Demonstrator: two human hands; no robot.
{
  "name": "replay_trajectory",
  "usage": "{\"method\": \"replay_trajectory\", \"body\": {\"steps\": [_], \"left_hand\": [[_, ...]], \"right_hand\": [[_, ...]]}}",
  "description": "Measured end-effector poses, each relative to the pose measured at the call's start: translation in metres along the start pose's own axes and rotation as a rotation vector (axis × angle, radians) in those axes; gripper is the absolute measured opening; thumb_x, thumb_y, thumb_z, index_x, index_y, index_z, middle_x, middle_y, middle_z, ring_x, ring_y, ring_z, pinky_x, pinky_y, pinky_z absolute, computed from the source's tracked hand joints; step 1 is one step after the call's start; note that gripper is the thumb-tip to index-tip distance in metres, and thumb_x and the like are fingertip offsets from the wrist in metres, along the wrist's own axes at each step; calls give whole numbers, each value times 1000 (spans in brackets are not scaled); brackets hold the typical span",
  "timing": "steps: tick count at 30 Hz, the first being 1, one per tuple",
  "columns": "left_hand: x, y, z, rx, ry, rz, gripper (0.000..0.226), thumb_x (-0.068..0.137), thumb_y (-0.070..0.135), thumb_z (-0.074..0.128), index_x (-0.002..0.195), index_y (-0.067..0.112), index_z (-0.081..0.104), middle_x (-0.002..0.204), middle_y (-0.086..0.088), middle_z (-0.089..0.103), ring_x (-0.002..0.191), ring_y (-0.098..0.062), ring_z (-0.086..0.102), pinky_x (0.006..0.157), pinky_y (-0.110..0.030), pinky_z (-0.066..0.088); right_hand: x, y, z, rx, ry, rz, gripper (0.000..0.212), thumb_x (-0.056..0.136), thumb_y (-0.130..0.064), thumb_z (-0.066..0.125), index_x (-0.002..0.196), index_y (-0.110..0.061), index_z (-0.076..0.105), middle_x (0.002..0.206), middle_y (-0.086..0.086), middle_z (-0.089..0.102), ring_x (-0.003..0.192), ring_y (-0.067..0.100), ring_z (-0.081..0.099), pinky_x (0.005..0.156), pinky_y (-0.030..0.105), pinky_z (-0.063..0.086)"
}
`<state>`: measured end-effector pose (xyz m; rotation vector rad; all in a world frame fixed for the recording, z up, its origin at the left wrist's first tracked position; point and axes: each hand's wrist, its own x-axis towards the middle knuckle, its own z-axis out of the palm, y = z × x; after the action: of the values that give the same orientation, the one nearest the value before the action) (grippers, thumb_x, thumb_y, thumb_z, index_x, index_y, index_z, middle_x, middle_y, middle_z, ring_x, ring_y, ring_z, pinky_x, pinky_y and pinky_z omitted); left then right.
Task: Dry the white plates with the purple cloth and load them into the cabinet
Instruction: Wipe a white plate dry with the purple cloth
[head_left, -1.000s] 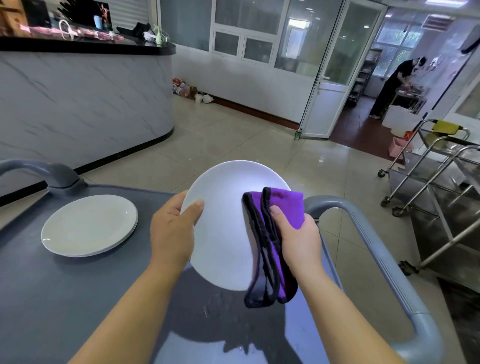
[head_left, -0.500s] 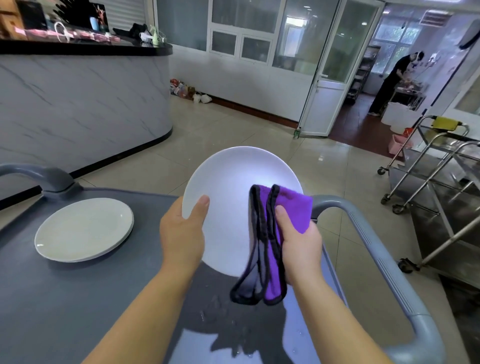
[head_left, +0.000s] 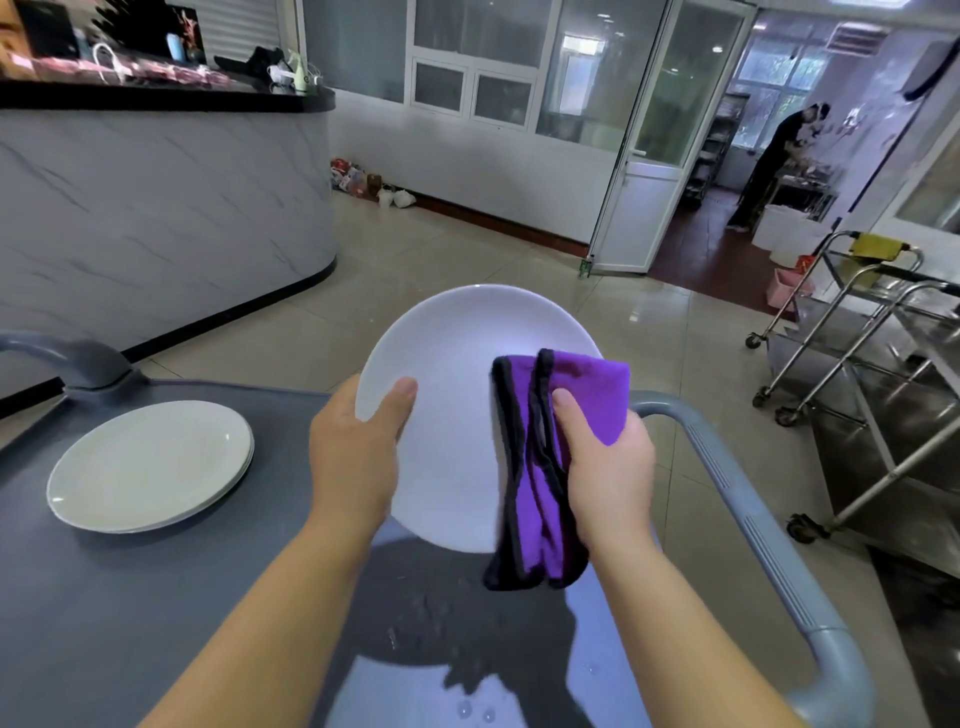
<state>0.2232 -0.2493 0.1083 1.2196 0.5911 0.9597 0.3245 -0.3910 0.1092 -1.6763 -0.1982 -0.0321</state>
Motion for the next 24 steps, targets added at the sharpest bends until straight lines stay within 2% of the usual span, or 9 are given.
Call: {"method": "replay_trajectory", "body": {"steps": [3,6,8,10,12,14,17,19,24], "left_hand": [[-9,-4,6,-52,28,-52,11,94,26,60,90,36,64,95,13,71,86,-6,68,64,-22,54],[-2,-6,-3,-34,-122,-136,8,90,22,65,96,27,66,97,3,72,87,-19,69,64,-28,53],[8,-4,-13,7,-261,-147,29,74,33,73,99,18,69,96,-2,73,86,-25,68,64,-30,50],[13,-1,-15,24,-328,-128,46,59,47,74,100,24,70,98,-1,73,87,-24,68,70,-34,53],[13,0,-11,34,-255,-65,32,62,46,74,92,33,72,95,1,75,88,-26,70,75,-44,57],[10,1,-5,21,-135,-15,10,73,40,70,82,39,73,88,4,75,85,-27,70,76,-47,58],[-5,-3,10,-42,-15,8,8,88,31,67,83,35,71,86,10,73,86,-17,69,75,-38,56],[-16,-7,16,-86,38,-27,8,93,27,61,91,33,66,92,11,72,91,-13,69,78,-33,54],[-1,-7,-3,-1,-203,-108,17,85,24,69,102,24,67,99,3,73,91,-19,69,71,-29,52]], "right_hand": [[-13,16,9,127,51,88,30,82,-45,71,94,-18,64,86,-4,71,79,14,66,70,31,50],[0,15,-3,53,-22,48,26,82,-41,72,89,-17,66,80,-4,71,73,14,64,66,29,48],[14,5,-15,-40,-96,-26,22,81,-36,74,87,-17,65,77,-5,69,70,13,61,61,25,44],[22,-10,-22,-160,-178,-113,21,80,-35,75,87,-19,64,78,-7,67,69,8,60,60,20,42],[24,-21,-23,-225,-205,-171,22,79,-37,76,85,-21,61,76,-9,65,64,-2,57,56,13,40],[23,-22,-19,-191,-134,-170,22,79,-38,75,84,-22,60,74,-10,64,64,-3,57,56,13,40],[7,-4,-3,72,43,-12,29,80,-43,73,90,-18,64,81,-5,70,74,12,64,64,26,46],[-10,11,6,221,94,107,31,82,-43,72,93,-15,65,84,-3,71,75,14,65,65,27,48],[4,10,-9,91,-1,102,29,80,-40,74,91,-15,66,82,-2,71,73,15,64,61,25,47]]}}
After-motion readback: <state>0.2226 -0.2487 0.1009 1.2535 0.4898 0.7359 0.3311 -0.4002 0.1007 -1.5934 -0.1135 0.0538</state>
